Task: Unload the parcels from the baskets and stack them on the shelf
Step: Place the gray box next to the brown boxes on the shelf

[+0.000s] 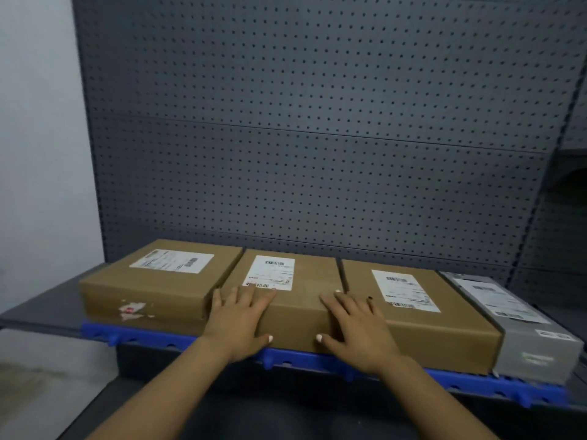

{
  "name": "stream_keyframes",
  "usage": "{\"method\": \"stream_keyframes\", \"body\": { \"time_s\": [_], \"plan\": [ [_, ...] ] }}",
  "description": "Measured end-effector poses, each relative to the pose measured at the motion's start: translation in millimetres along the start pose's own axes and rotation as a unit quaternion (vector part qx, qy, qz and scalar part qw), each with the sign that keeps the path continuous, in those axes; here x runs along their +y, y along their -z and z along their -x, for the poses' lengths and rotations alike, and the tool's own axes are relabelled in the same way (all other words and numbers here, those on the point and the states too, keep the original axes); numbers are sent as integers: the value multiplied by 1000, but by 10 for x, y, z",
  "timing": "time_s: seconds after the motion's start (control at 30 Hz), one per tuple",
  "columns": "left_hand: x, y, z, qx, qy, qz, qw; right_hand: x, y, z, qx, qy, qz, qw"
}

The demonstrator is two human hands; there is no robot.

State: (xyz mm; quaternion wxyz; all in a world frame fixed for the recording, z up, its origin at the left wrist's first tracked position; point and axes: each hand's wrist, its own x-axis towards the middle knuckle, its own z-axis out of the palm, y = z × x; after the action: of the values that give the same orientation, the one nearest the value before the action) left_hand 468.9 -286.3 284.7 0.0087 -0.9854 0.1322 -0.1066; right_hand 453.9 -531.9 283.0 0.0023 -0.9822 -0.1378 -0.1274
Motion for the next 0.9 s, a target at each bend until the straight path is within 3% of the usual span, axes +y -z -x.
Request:
{"method": "stream_keyframes", "body": {
  "time_s": [0.2, 0.4, 0.6, 0.77, 0.9],
  "plan": [
    [-3, -95, -9, 29, -1, -3, 1000, -77, -64, -16, 40, -17, 21, 999],
    [-34, 41, 1, 0, -20, 34, 999, -109, -17, -36, 29, -13, 16, 999],
    [-220, 197, 488, 107, -37, 87, 990, -393, 77, 127, 60, 62, -72, 994],
    [-910, -40, 1329, 115, 43, 57, 991, -1164, 27, 212, 77, 140, -153, 975],
    [-1535, -370, 2176, 63, 146, 33, 987, -2033, -173, 258, 35, 217, -218, 951]
  ]
}}
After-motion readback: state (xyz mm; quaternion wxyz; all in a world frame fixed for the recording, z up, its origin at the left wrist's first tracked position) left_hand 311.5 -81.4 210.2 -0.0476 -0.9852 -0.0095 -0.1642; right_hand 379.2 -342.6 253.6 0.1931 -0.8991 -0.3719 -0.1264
